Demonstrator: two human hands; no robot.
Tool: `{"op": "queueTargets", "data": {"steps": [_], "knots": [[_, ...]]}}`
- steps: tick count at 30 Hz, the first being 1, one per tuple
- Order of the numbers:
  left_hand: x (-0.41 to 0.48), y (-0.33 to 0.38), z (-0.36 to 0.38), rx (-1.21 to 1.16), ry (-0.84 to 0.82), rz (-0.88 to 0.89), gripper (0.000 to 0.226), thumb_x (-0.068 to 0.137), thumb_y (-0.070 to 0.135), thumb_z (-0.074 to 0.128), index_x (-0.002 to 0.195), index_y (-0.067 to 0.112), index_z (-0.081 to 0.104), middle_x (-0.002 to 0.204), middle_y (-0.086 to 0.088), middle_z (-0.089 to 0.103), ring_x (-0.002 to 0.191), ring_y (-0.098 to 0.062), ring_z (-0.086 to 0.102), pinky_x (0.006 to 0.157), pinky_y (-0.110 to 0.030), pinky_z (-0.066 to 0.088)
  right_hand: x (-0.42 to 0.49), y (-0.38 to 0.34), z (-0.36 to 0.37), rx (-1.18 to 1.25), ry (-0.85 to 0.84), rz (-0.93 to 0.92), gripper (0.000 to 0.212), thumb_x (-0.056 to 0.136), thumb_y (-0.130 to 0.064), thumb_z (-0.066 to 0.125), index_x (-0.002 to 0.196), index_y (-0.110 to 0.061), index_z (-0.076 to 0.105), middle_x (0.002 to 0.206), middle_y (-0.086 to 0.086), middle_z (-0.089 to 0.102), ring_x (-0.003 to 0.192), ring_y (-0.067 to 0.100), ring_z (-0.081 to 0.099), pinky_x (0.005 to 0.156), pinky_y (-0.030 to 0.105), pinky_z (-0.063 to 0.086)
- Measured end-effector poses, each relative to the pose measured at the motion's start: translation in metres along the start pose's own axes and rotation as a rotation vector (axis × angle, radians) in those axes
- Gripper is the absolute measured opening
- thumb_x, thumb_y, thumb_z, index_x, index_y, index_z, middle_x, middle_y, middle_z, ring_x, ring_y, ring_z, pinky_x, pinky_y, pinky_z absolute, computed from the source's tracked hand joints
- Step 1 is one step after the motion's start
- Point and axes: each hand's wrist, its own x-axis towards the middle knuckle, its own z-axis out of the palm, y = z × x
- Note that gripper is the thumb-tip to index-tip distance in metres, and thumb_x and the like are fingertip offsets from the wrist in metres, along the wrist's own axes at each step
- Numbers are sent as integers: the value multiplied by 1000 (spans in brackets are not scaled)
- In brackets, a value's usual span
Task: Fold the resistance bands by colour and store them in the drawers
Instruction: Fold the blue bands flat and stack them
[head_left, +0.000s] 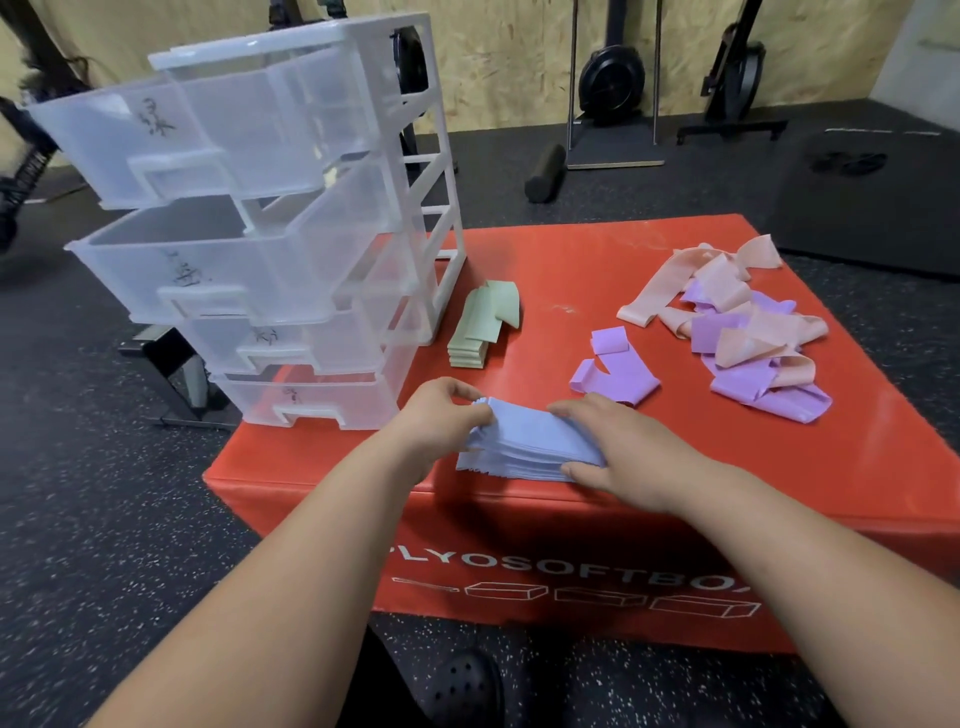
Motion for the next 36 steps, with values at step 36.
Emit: {"op": "queueTargets", "data": {"steps": [36], "knots": [[-3, -33, -24, 760, -172, 621, 48, 84, 63, 78, 121, 41, 56, 114, 16, 63, 100, -10, 59, 82, -35, 54, 22, -26, 3, 14, -66, 460, 60, 92, -61, 64, 130, -15, 61, 124, 8, 67, 111, 26, 62, 92, 38, 51]]}}
